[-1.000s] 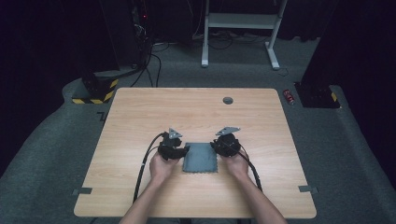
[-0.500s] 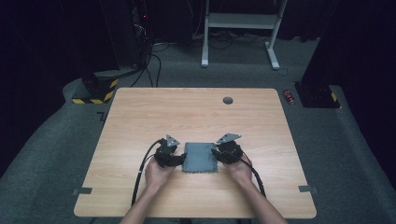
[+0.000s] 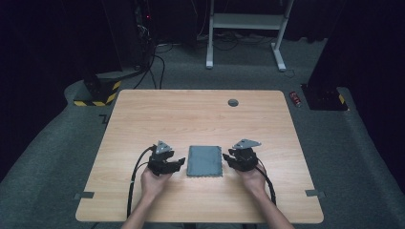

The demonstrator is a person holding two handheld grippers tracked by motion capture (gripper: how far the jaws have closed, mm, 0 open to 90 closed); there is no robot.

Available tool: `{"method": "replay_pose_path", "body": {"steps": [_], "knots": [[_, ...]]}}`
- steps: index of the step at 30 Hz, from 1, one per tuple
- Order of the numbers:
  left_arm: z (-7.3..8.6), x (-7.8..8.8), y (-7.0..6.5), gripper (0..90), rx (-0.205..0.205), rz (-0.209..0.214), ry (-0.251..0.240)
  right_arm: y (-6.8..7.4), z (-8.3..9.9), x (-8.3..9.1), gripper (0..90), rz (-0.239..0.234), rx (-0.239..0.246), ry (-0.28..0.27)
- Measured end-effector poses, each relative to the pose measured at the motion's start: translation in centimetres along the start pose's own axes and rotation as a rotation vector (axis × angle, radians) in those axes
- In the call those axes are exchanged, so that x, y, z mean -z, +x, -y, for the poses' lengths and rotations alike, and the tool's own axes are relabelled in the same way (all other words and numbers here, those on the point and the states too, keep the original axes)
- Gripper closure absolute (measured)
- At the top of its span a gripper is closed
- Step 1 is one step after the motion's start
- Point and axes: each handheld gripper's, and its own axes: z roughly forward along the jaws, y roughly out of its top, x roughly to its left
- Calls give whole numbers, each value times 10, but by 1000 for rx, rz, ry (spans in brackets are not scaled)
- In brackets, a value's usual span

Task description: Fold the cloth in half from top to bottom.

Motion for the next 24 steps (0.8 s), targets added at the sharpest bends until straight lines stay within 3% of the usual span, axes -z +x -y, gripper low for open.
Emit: {"method": "replay_pose_path", "body": {"steps": [10,13,24], "knots": [[14,19,5,399,25,0,-38,-11,16,18,637,18,-59,-29],[18,22,5,394,6,-33,-35,-14,22,22,635,22,-72,-35],[34,35,12,388,15,-66,-39,-24,42,34,627,61,-104,-24]]}}
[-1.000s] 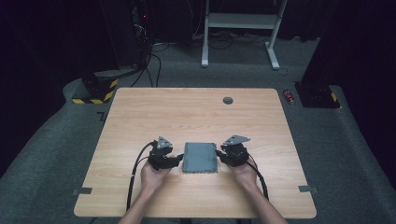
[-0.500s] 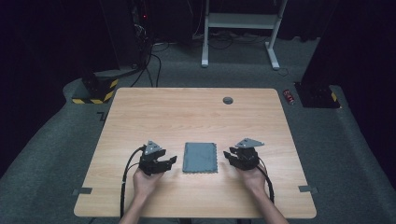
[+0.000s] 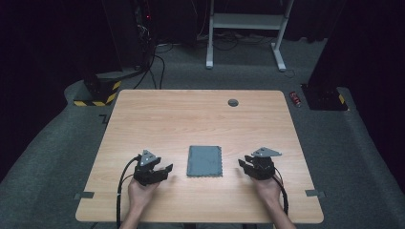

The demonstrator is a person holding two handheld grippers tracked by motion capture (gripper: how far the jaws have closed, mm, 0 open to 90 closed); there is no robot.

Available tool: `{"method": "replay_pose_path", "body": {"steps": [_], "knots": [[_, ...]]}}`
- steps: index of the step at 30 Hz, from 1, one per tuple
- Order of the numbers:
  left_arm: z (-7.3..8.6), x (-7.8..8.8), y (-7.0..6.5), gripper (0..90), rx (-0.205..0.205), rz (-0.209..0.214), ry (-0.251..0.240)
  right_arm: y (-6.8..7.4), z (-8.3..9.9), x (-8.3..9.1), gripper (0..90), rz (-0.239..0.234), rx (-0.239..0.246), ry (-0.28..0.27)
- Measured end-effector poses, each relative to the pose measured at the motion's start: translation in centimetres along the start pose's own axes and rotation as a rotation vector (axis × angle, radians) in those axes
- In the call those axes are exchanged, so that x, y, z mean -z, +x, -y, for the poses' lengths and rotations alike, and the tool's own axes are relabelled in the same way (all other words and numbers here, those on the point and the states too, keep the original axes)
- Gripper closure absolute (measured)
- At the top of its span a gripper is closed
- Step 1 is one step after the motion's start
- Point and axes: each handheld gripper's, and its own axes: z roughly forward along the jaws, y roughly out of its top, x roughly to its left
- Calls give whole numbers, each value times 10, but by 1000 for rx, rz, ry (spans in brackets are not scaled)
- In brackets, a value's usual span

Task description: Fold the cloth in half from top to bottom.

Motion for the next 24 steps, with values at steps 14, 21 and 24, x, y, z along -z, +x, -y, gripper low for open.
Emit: {"method": "replay_pose_path", "body": {"steps": [14,21,24], "knots": [[14,7,13,383,31,-39,13,-9,12,8,618,49,-4,21],[19,10,19,382,36,-65,19,-19,17,11,617,85,-8,32],[22,9,23,380,43,-76,23,-21,19,12,615,95,-11,32]]}}
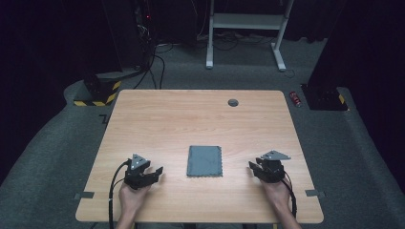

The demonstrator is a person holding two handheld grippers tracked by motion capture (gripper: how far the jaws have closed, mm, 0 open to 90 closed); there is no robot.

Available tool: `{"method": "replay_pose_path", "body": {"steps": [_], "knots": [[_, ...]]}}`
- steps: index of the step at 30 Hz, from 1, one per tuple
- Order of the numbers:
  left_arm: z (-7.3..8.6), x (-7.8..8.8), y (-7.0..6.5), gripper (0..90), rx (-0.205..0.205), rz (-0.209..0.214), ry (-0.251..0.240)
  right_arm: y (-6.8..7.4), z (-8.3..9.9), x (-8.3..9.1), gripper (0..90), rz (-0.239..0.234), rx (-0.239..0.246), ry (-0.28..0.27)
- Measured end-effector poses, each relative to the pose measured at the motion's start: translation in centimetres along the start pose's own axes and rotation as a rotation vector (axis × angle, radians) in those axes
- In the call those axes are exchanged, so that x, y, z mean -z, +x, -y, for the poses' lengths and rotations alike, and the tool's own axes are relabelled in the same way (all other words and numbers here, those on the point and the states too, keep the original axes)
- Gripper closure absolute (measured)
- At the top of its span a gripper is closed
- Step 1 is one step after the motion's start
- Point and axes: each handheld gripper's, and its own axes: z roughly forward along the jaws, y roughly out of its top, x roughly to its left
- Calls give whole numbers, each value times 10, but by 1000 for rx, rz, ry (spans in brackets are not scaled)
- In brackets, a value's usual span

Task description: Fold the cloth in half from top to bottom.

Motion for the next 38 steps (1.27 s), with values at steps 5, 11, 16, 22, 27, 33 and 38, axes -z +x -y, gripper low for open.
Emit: {"method": "replay_pose_path", "body": {"steps": [5,11,16,22,27,33,38], "knots": [[3,0,4,380,8,-21,-1,-1,4,0,603,26,-3,11],[2,0,5,378,5,-37,-5,-2,6,0,584,38,1,5],[3,-3,5,372,0,-42,7,-2,8,0,559,40,-4,-4],[2,-5,1,354,-32,-64,20,-3,8,-1,498,41,-3,0],[2,-6,-1,328,-42,-77,25,-2,8,-1,439,48,-8,4],[2,-6,-1,310,-50,-71,28,-2,7,-2,427,55,-10,4],[2,-6,-1,308,-50,-71,27,-2,7,-2,427,55,-11,4]]}}
